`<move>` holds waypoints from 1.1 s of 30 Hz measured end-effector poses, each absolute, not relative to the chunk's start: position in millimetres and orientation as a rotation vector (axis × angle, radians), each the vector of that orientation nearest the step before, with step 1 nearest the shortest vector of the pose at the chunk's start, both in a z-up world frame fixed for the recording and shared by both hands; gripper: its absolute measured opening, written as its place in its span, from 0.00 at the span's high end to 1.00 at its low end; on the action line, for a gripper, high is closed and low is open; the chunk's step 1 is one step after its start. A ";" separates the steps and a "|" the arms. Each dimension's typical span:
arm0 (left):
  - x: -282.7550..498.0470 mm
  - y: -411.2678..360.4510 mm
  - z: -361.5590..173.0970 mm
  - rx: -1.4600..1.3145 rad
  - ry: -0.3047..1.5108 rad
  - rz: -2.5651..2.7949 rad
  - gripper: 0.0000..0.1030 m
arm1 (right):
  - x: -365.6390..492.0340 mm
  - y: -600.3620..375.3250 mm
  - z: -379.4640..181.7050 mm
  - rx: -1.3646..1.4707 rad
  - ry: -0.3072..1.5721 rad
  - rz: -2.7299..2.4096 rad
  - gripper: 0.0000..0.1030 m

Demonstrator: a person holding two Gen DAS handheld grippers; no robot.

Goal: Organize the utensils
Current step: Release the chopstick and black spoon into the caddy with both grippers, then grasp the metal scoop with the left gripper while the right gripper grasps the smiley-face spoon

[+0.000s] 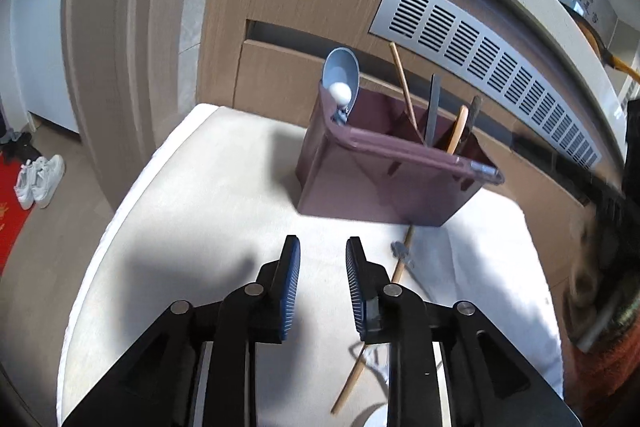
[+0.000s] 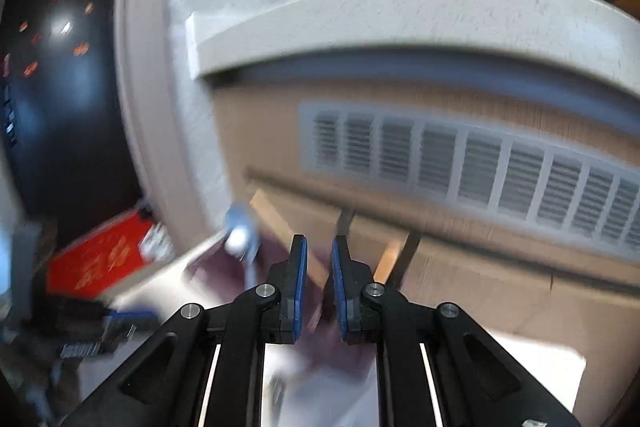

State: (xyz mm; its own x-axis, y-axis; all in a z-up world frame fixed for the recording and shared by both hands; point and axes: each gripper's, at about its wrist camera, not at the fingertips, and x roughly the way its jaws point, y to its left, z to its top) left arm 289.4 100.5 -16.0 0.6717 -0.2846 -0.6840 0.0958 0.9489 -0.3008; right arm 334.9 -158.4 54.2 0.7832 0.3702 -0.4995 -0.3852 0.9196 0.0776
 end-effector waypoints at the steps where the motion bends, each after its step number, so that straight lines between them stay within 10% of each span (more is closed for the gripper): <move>1: 287.2 101.0 -16.8 -0.248 0.813 -0.211 0.75 | 330.9 -154.4 46.2 -0.048 0.602 0.434 0.87; 9: 266.3 106.7 -19.8 -0.245 0.858 -0.185 0.72 | 321.0 -139.3 -51.9 -0.025 1.006 0.510 0.87; 33: 239.7 59.2 -43.4 -0.229 1.027 -0.180 0.70 | 309.7 -139.6 -39.1 -0.032 0.918 0.422 0.90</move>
